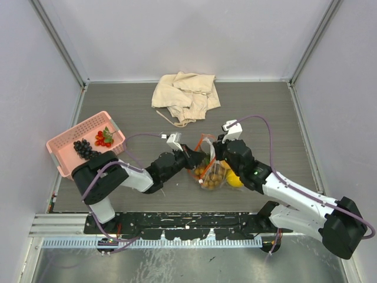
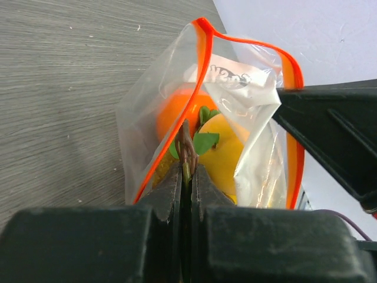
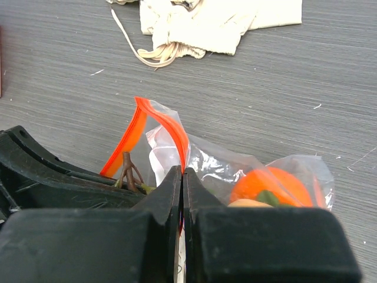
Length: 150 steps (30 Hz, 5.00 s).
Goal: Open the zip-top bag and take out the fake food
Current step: Pick up the fake fruit from the zipper food storage bag.
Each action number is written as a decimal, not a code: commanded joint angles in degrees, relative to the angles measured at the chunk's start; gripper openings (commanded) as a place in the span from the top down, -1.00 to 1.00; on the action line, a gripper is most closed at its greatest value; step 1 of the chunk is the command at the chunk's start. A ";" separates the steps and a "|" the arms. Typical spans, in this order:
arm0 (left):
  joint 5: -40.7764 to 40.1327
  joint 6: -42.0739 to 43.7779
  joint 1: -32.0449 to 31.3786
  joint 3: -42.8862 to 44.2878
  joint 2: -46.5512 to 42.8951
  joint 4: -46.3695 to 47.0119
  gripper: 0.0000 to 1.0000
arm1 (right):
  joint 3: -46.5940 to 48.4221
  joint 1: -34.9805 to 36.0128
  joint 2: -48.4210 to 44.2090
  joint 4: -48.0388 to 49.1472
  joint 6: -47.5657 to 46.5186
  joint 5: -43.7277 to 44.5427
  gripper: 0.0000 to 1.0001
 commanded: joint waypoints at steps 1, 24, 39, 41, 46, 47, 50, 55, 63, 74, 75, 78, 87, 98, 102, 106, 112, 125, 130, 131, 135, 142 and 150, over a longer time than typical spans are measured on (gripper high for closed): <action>-1.15 3.85 -0.39 -1.59 -2.60 3.17 1.00 | 0.53 -0.46 -2.30 2.90 -0.21 0.49 0.98; -1.86 19.83 -0.45 -3.34 -15.23 0.86 1.00 | -4.80 -0.51 -4.77 4.30 0.31 -8.44 0.99; -4.79 26.22 -0.42 -6.04 -21.09 1.84 1.00 | -8.13 -0.49 -7.48 5.64 1.24 -11.69 0.99; -5.32 26.80 -0.44 -6.49 -22.00 2.20 1.00 | -8.22 -0.48 -7.65 5.60 1.42 -11.89 0.99; -6.59 27.53 -0.46 -7.16 -24.15 2.43 1.00 | -8.43 -0.48 -7.54 5.64 1.78 -12.40 0.99; -6.88 27.65 -0.41 -7.30 -24.43 2.43 1.00 | -8.52 -0.47 -7.45 5.64 1.78 -12.44 0.99; -7.36 28.15 -0.42 -7.73 -25.39 2.56 1.00 | -8.61 -0.52 -7.27 5.64 1.89 -12.73 0.99; -7.53 30.70 -0.41 -9.14 -27.86 4.36 1.00 | -8.86 -0.46 -7.12 5.77 2.11 -12.39 0.99; -6.00 33.36 -0.40 -11.55 -28.86 10.31 1.00 | -8.79 -0.49 -5.79 5.82 2.40 -12.30 0.99; -7.75 33.47 -0.03 -10.62 -26.43 18.26 1.00 | -7.56 -0.51 -5.00 7.58 3.02 -15.93 0.99; -7.51 33.41 0.08 -10.26 -26.37 18.63 1.00 | -7.22 -0.48 -4.71 7.78 3.28 -16.33 0.98; -6.63 33.31 0.14 -9.39 -24.03 19.92 1.00 | -6.65 -0.41 -4.14 8.74 3.98 -18.09 0.99; -1.28 31.63 0.63 -8.25 -21.70 20.00 1.00 | -6.76 -0.42 -3.82 11.48 5.30 -21.04 0.99; 0.80 30.83 3.24 -5.71 -24.36 20.00 1.00 | -7.76 -0.37 -3.41 11.55 5.57 -20.83 0.98; 0.13 30.88 3.73 -5.73 -24.54 20.00 1.00 | -8.05 -0.38 -4.66 12.84 5.48 -22.64 0.99; -2.28 30.07 3.83 -6.17 -23.71 20.00 1.00 | -7.67 -0.39 -5.92 13.82 5.32 -24.35 0.99; -3.50 26.38 3.79 -4.94 -23.21 20.00 1.00 | -6.86 -0.44 -4.85 13.77 5.27 -24.52 0.99; -10.67 20.80 3.81 -5.90 -28.23 20.01 1.00 | -7.04 -0.45 -2.61 16.06 6.98 -25.83 0.99; -11.74 21.08 3.80 -5.59 -26.38 20.00 1.00 | -6.61 -0.12 -2.32 19.00 9.76 -28.61 0.99; -11.82 21.04 3.75 -5.46 -24.46 20.00 1.00 | -6.56 -0.07 -2.37 19.61 10.31 -28.85 0.99; -12.18 20.19 3.79 -4.93 -22.60 20.00 1.00 | -6.13 0.07 -2.60 20.96 11.61 -29.36 0.99; -11.74 18.06 3.78 -2.21 -21.79 20.00 1.00 | -4.98 0.33 -2.42 20.25 10.99 -28.34 0.99; -13.87 12.16 3.80 -1.41 -22.59 20.00 1.00 | -4.84 0.29 0.49 21.27 10.96 -27.20 0.99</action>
